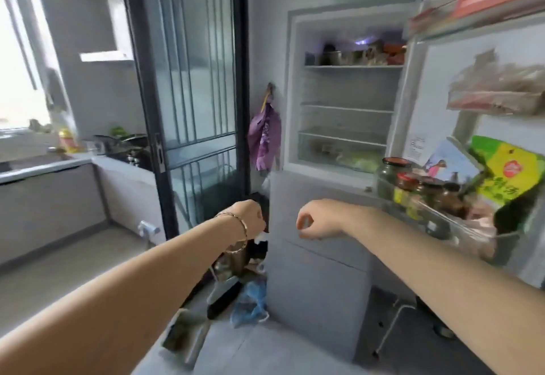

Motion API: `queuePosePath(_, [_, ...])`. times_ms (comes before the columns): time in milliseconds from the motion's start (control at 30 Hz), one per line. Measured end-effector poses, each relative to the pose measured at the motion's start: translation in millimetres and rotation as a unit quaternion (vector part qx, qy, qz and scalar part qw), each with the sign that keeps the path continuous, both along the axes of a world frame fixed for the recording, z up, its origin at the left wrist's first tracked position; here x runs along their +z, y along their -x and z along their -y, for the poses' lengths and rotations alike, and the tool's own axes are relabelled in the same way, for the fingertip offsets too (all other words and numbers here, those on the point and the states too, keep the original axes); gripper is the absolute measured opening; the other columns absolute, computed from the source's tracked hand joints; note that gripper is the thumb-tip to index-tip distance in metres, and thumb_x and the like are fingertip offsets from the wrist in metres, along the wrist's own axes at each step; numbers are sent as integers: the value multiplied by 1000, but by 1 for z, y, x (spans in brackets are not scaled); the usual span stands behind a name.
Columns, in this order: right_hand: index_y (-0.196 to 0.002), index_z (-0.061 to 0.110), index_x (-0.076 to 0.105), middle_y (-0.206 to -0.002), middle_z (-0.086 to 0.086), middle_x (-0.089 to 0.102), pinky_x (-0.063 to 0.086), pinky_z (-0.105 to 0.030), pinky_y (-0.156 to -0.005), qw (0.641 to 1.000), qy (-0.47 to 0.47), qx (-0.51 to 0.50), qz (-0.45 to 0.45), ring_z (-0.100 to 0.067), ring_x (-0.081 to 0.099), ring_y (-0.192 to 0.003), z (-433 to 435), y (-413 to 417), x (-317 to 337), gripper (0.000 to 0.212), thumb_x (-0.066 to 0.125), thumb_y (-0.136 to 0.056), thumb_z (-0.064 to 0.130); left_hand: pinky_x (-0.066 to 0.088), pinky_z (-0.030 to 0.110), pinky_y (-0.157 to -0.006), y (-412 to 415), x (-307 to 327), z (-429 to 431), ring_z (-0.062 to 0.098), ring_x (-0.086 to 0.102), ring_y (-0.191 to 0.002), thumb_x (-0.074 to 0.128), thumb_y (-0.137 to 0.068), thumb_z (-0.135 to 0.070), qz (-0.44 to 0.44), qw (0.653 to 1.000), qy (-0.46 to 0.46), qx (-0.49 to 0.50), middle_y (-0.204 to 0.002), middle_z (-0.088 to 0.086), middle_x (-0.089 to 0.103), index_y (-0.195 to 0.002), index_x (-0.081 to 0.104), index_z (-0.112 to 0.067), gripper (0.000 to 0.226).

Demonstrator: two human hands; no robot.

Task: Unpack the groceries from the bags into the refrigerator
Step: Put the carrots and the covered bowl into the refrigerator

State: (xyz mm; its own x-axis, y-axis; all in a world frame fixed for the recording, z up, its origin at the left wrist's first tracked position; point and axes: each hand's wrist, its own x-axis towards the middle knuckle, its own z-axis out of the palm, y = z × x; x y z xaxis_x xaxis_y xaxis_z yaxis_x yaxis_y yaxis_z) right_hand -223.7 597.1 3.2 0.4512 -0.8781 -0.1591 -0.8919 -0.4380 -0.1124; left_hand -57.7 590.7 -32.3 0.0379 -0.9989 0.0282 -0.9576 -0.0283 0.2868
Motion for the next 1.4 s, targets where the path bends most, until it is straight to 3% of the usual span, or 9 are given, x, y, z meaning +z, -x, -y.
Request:
queuePosePath(200, [-113,14,61,-112,-4,65,50,-34,-82,976,-27,215,-11,-23,60,-99,-61,-187,-52,26,51,-92,26,48,34,-82,-157,-52,-124,29,60,-107,43,-91,-19,73,979,-52,181,-117,7,63,-110,62,-11,28])
queuePosePath(400, [-120,24,60,-125,-1,60,43,-27,-86,907,30,421,-1,-23,55,-113,-157,-330,-86,30,47,-93,27,44,30,-80,-258,-88,-287,29,60,-106,41,-89,-15,67,900,-100,418,-118,8,62,-109,60,-13,28])
queuePosePath(500, [-119,24,60,-123,-2,60,44,-27,-89,852,31,523,-10,-24,56,-113,-219,-379,-102,30,47,-92,26,45,33,-89,-268,-98,-371,28,57,-112,42,-90,-17,36,842,-100,529,-124,5,60,-114,59,-18,30])
queuePosePath(767, [-111,11,62,-112,-10,63,43,-29,-76,647,-15,760,-56,-28,60,-103,-439,-398,-141,26,47,-94,23,40,35,-97,-201,-127,-581,28,50,-120,41,-92,-18,-37,627,-118,769,-129,8,54,-118,55,-18,29])
queuePosePath(867, [-113,9,65,-106,-7,61,49,-29,-77,586,-57,805,-71,-30,58,-101,-514,-385,-160,28,45,-94,11,43,35,-91,-165,-140,-652,29,55,-113,39,-90,-16,-59,565,-114,815,-123,7,59,-112,57,-19,28])
queuePosePath(967, [-109,12,65,-80,-2,52,41,-22,-65,532,-26,843,-70,-19,50,-83,-582,-376,-169,26,47,-93,20,46,34,-83,-132,-150,-716,29,59,-103,38,-91,-15,-73,514,-101,849,-114,8,62,-105,58,-17,24])
queuePosePath(1033, [-107,12,64,-91,-5,58,40,-26,-72,504,-10,860,-71,-19,50,-83,-627,-369,-173,25,47,-93,23,46,34,-77,-117,-156,-758,28,59,-100,36,-93,-15,-69,481,-97,869,-112,9,62,-108,58,-15,26])
queuePosePath(1233, [-114,11,62,-115,-7,62,47,-36,-91,473,-7,877,-80,-28,57,-109,-757,-369,-189,30,42,-94,18,48,38,-89,-94,-170,-881,28,57,-109,34,-98,-19,-79,425,-73,899,-117,9,62,-118,58,-13,31])
queuePosePath(1400, [-109,14,62,-112,-5,62,47,-33,-77,494,-18,865,-86,-27,59,-98,-838,-390,-221,29,42,-91,22,48,34,-83,-100,-186,-960,26,59,-96,40,-95,-20,-91,433,-51,895,-104,7,61,-109,59,-16,23])
